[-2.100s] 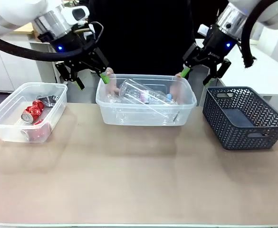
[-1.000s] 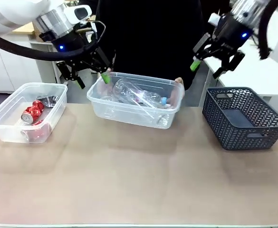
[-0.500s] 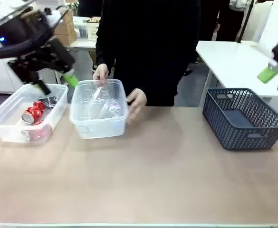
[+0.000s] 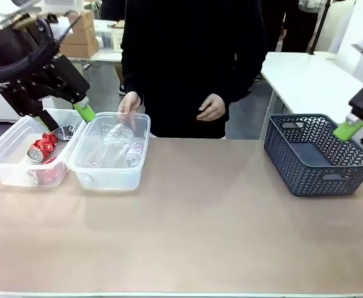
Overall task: Sort the waste into each basket.
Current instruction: Release the Organizing box you were holding.
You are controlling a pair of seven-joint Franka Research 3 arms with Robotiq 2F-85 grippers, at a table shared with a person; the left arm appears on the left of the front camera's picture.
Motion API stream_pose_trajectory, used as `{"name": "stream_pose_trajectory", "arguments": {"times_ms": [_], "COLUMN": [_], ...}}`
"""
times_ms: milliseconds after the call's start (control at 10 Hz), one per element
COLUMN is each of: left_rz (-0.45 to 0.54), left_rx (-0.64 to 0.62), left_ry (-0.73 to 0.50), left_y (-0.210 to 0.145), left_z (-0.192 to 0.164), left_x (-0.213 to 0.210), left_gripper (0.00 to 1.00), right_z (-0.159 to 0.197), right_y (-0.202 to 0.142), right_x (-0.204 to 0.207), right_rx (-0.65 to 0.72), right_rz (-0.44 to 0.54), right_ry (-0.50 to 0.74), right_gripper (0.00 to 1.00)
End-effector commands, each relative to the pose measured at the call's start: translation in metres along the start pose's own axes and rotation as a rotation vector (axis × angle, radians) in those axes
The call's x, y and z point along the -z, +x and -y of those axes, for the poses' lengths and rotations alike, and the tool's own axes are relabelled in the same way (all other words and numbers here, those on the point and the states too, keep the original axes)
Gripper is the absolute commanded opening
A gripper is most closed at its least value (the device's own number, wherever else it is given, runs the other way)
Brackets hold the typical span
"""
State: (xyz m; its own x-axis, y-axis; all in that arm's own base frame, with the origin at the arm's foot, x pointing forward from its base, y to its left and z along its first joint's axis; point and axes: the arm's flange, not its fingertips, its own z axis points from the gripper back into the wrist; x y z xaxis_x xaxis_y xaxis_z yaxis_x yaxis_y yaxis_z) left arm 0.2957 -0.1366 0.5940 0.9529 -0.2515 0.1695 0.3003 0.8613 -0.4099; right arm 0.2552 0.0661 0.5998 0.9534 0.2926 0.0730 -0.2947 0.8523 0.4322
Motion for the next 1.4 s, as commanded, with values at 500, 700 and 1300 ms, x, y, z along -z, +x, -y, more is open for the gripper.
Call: {"name": "stream_pose_trajectory", "arguments": {"times_ms": [500,700,1300], "left_rz": [-0.030,-0.041,-0.079], "left_rx": [-0.389,-0.587,-0.223], "left_ry": [-1.219,-1.142,-1.047], "left_y": [-0.015,0.002,-0.018], "left_z": [-0.095,-0.112,-0.110], "left_x": [-0.006,0.003,-0.014], "left_gripper": [1.00,1.00,1.00], "right_z": [0.110,0.104,0.104], "right_y": [-0.031,-0.021,-0.021], "right_x": [-0.005,-0.012,-0.012], "right_rx": [0.266,0.166,0.166], "right_rz": [0.408,0.168,0.168], "right_ry": [1.190,0.907,0.907], "right_gripper": [1.00,1.00,1.00]}}
